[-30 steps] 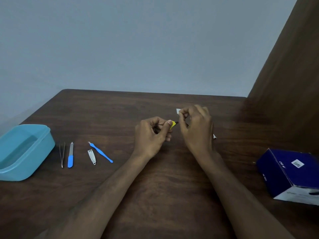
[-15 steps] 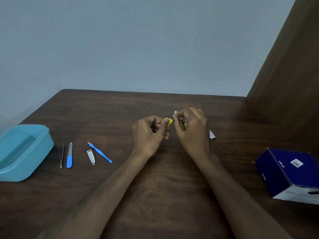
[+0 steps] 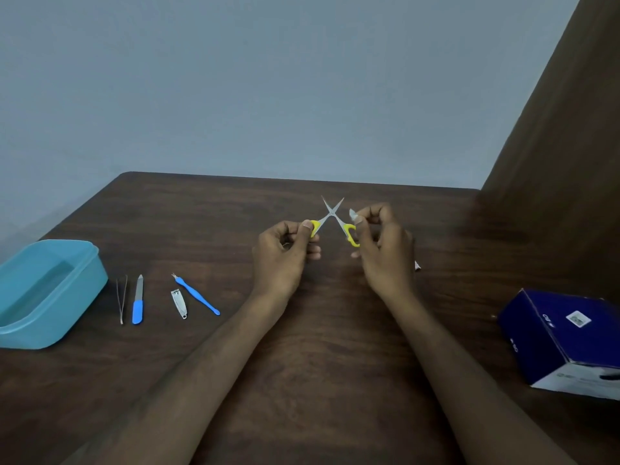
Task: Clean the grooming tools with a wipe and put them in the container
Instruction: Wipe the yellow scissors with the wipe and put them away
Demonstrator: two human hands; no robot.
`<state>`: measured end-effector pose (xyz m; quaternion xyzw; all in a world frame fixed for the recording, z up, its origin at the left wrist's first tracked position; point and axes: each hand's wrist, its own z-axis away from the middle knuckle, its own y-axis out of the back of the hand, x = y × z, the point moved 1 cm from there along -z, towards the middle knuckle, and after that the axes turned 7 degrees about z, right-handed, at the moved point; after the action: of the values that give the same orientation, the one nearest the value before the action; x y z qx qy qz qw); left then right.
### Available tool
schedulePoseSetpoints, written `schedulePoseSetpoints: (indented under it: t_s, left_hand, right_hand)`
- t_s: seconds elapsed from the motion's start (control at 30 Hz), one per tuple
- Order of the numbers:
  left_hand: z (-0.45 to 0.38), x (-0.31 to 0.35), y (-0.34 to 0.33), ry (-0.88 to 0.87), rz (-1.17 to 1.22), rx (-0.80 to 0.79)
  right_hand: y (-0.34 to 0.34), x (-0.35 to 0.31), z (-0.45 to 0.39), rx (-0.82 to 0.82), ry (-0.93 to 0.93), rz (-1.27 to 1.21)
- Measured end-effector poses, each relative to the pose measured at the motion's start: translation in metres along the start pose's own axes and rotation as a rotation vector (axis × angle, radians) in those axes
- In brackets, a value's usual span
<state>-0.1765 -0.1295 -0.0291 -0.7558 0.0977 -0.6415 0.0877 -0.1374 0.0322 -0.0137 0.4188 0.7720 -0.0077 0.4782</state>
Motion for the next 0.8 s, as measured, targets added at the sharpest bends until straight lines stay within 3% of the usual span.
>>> schedulePoseSetpoints:
  t_s: [0.33,0.7,0.8]
  left_hand:
    - [-0.010,0.001,0.008,0.072,0.275,0.141]
    - [-0.011,0.002,0.009,0.026,0.350,0.147]
    - [-0.009,0.003,0.009,0.073,0.410,0.133]
  right_hand:
    - [-0.002,0.000,0.001,-0.190,-0.037,-0.128]
    - [0.000,-0.005,0.005,-0.404,-0.034,-0.302]
    - [0.001,-0.002,0.004,-0.348,-0.034,-0.287]
